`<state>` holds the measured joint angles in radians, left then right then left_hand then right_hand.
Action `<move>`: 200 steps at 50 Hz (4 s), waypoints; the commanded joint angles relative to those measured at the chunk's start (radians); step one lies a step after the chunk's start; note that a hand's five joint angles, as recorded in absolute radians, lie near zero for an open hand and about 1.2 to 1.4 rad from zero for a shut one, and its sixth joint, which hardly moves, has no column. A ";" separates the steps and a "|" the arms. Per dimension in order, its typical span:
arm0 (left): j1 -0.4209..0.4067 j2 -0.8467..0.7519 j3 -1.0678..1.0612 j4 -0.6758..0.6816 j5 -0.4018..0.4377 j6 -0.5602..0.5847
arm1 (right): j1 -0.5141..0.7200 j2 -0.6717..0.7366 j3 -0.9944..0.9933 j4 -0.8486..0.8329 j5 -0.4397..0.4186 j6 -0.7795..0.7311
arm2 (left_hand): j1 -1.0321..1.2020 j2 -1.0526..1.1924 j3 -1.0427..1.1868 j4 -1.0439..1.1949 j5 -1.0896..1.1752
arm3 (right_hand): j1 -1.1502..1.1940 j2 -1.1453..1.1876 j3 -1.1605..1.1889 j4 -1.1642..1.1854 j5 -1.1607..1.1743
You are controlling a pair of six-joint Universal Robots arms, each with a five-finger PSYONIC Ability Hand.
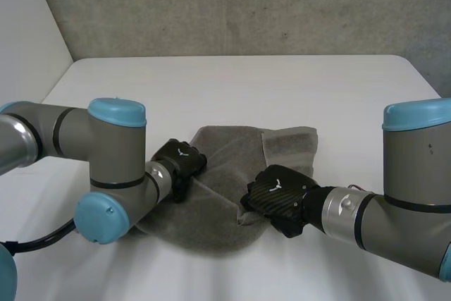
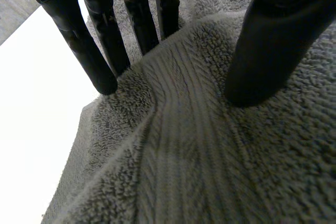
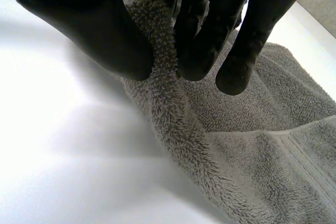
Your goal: Fold the towel.
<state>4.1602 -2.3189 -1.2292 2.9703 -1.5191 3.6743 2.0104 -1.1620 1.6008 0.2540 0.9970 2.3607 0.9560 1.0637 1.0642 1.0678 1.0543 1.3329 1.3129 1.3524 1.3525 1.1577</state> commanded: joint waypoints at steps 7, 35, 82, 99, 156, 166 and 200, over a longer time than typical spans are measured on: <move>-0.002 0.067 -0.033 0.007 -0.036 -0.014 | 0.001 0.005 -0.002 -0.001 0.026 -0.001 | 0.030 -0.078 -0.078 -0.082 -0.243 | 0.063 0.083 0.044 0.044 0.064; 0.000 0.026 -0.059 0.065 -0.038 0.004 | -0.001 0.018 -0.016 -0.002 0.026 -0.001 | 0.128 0.021 0.020 0.017 -0.145 | 0.063 0.083 0.044 0.044 0.064; 0.241 0.443 -0.492 0.596 -0.181 -0.221 | 0.086 0.079 -0.085 0.126 0.109 -0.033 | 0.440 0.333 0.332 0.328 0.167 | -0.463 -0.443 -0.482 -0.482 -0.462; 0.310 0.524 -0.572 0.592 -0.119 -0.229 | 0.015 -0.108 -0.137 -0.180 0.184 0.368 | 0.440 0.333 0.332 0.328 0.167 | -1.158 -1.138 -1.178 -1.178 -1.158; 0.322 0.542 -0.570 0.595 -0.081 -0.227 | -0.075 0.265 -0.673 -0.010 0.302 0.476 | 0.440 0.333 0.332 0.328 0.167 | 0.063 0.083 0.044 0.044 0.064; 0.350 0.648 -0.532 0.595 -0.088 -0.237 | -0.157 -0.102 -0.390 -0.236 0.282 0.549 | 0.440 0.333 0.332 0.328 0.167 | 0.063 0.083 0.044 0.044 0.064; 0.362 0.380 -0.158 0.213 0.011 -0.171 | -0.369 -0.064 -0.465 0.055 0.055 0.364 | 0.440 0.333 0.332 0.328 0.167 | 0.063 0.083 0.044 0.044 0.064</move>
<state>4.5476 -1.7316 -1.5637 3.2437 -1.4998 3.3880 1.6347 -1.3947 1.2003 0.3434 1.0520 2.7416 1.5120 1.5182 1.5478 1.5265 1.5213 1.3414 1.3367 1.3433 1.3482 1.1630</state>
